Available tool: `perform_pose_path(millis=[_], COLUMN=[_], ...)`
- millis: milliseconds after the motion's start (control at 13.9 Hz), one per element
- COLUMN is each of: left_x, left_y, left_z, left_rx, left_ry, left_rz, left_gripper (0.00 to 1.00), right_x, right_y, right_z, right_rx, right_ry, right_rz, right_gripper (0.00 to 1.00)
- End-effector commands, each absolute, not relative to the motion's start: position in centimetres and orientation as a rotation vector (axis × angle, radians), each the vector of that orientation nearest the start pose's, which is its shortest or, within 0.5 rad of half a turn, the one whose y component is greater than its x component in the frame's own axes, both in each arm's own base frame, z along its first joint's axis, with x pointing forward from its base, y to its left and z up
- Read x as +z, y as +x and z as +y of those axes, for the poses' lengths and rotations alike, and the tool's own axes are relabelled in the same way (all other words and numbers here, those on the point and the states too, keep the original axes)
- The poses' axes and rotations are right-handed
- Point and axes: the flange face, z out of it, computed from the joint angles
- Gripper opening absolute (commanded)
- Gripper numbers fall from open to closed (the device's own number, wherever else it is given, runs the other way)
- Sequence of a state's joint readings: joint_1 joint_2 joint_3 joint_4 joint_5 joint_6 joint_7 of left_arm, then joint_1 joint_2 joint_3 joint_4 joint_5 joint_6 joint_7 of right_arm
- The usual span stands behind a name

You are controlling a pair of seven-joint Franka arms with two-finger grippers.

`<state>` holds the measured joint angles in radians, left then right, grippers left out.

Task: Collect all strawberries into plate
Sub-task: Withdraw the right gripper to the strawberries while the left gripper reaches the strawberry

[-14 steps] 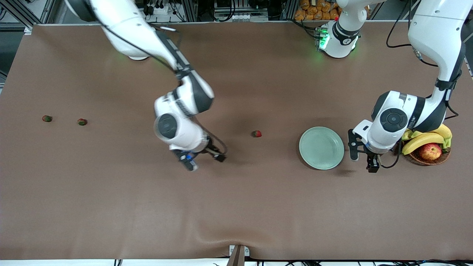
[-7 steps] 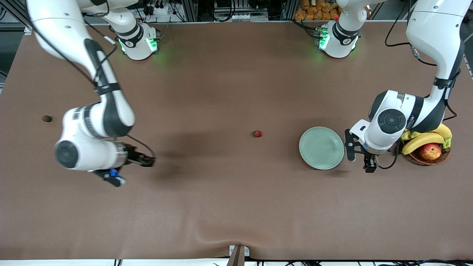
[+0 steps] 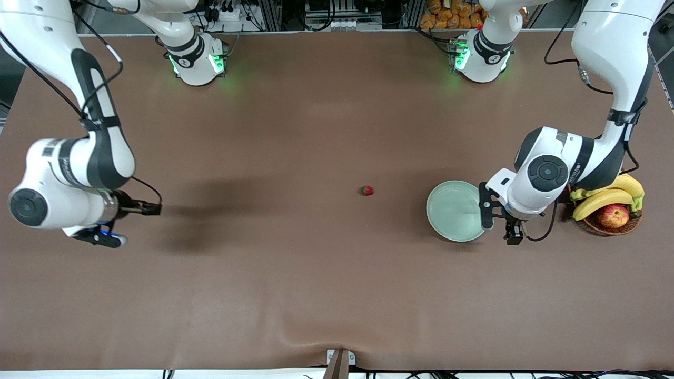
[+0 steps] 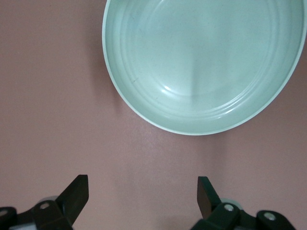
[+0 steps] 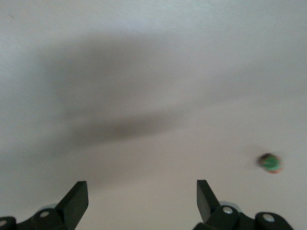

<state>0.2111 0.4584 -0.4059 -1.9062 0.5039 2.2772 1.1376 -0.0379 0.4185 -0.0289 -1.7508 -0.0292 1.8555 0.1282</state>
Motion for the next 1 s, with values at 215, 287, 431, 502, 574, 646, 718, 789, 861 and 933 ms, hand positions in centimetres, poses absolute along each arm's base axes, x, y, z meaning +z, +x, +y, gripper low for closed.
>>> perform_pose_path(millis=[215, 287, 431, 502, 574, 646, 718, 789, 861, 933], left_x=[27.3, 27.4, 27.3, 27.1, 27.4, 27.5, 27.5, 27.2, 27.3, 27.6], left_y=[62.1, 62.0, 62.1, 62.1, 62.2, 62.1, 61.9, 61.3, 60.5, 59.7], left_z=[-11.4, -12.1, -12.3, -12.3, -12.8, -13.8, -15.3, -17.4, -21.2, -24.3], left_rx=[0.163, 0.159, 0.158, 0.161, 0.152, 0.136, 0.114, 0.107, 0.09, 0.074], left_ry=[-2.042, -2.034, -2.044, -2.046, -2.038, -2.054, -2.1, -2.122, -2.104, -2.089], left_rz=[2.189, 2.199, 2.2, 2.202, 2.207, 2.213, 2.209, 2.207, 2.221, 2.23], left_gripper=[1.0, 0.97, 0.92, 0.88, 0.8, 0.75, 0.75, 0.75, 0.75, 0.75], right_x=[29.0, 28.6, 27.0, 26.3, 25.5, 24.7, 24.0, 23.4, 22.8, 22.4], right_y=[54.5, 53.8, 52.1, 51.3, 50.8, 49.7, 49.1, 48.6, 48.1, 47.7], right_z=[-15.4, -16.8, -19.4, -20.7, -21.2, -22.1, -22.2, -22.4, -22.5, -22.9], right_rx=[0.383, 0.385, 0.389, 0.371, 0.365, 0.367, 0.366, 0.375, 0.385, 0.391], right_ry=[-3.138, -3.129, -3.11, -3.107, -3.101, -3.095, -3.092, -3.086, -3.081, -3.077], right_rz=[0.006, -0.008, -0.033, -0.044, -0.077, -0.063, -0.065, -0.057, -0.053, -0.044], right_gripper=[1.0, 1.0, 1.0, 1.0, 0.96, 0.91, 0.88, 0.86, 0.83, 0.81])
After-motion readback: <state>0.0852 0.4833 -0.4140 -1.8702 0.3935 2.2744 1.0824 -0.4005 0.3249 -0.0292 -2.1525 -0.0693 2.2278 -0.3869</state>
